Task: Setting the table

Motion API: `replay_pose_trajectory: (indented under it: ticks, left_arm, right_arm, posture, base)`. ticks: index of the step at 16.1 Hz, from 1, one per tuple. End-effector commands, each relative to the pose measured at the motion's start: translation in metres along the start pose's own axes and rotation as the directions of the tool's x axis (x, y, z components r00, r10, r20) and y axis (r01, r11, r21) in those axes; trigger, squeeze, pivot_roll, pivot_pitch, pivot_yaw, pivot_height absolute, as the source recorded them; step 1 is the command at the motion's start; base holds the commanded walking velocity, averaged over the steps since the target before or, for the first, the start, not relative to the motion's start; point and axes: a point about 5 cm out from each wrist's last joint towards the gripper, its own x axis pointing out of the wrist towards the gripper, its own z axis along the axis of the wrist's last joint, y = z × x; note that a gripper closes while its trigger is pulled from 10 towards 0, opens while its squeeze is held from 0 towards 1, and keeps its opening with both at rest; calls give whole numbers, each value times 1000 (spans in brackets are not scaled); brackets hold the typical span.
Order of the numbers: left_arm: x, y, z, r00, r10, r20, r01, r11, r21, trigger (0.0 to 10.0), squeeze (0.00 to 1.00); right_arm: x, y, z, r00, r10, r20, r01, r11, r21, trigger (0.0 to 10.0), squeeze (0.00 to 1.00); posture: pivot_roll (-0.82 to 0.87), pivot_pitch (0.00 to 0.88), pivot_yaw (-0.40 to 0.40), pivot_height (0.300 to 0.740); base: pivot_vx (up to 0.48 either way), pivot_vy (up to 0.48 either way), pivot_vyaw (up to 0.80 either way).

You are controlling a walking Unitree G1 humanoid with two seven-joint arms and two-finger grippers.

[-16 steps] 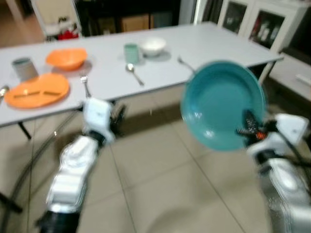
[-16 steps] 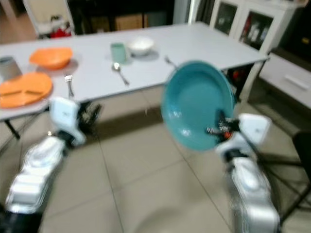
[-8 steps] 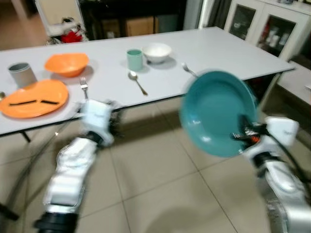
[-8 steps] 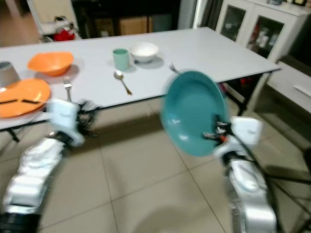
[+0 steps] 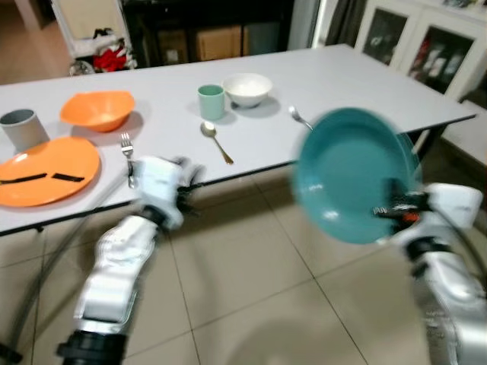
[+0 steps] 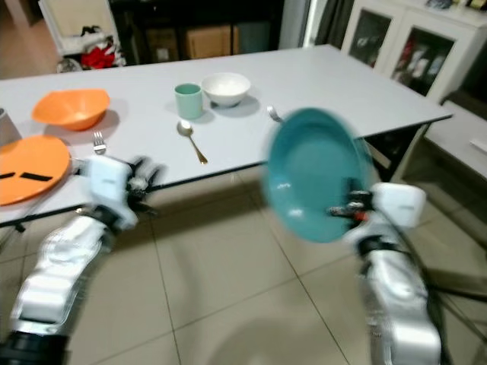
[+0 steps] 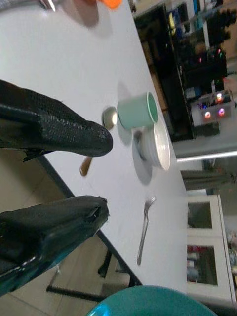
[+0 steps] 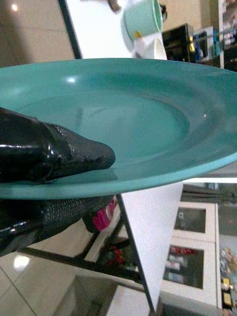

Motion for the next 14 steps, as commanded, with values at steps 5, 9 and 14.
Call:
replay_pose_trajectory:
  ticks: [5, 9, 14]
  left_arm:
    - [-2, 10, 2, 1000, 29, -2, -29, 999, 32, 10000, 0]
    - [-1, 11, 3, 1000, 30, 1, -30, 999, 38, 10000, 0]
    - [-1, 11, 3, 1000, 27, -3, -27, 999, 41, 10000, 0]
  right_arm:
    - [2, 14, 9, 997, 61, 45, -63, 998, 32, 10000, 0]
    - [3, 16, 12, 995, 90, 54, -93, 994, 59, 10000, 0]
    - [3, 17, 13, 994, 99, 56, -102, 993, 55, 10000, 0]
  posture:
    - [-35, 0, -9, 740]
    - [-34, 0, -11, 740]
    - [-31, 0, -14, 740]
  base:
    - [352, 0, -621]
    - [351, 0, 0]
    - [352, 0, 0]
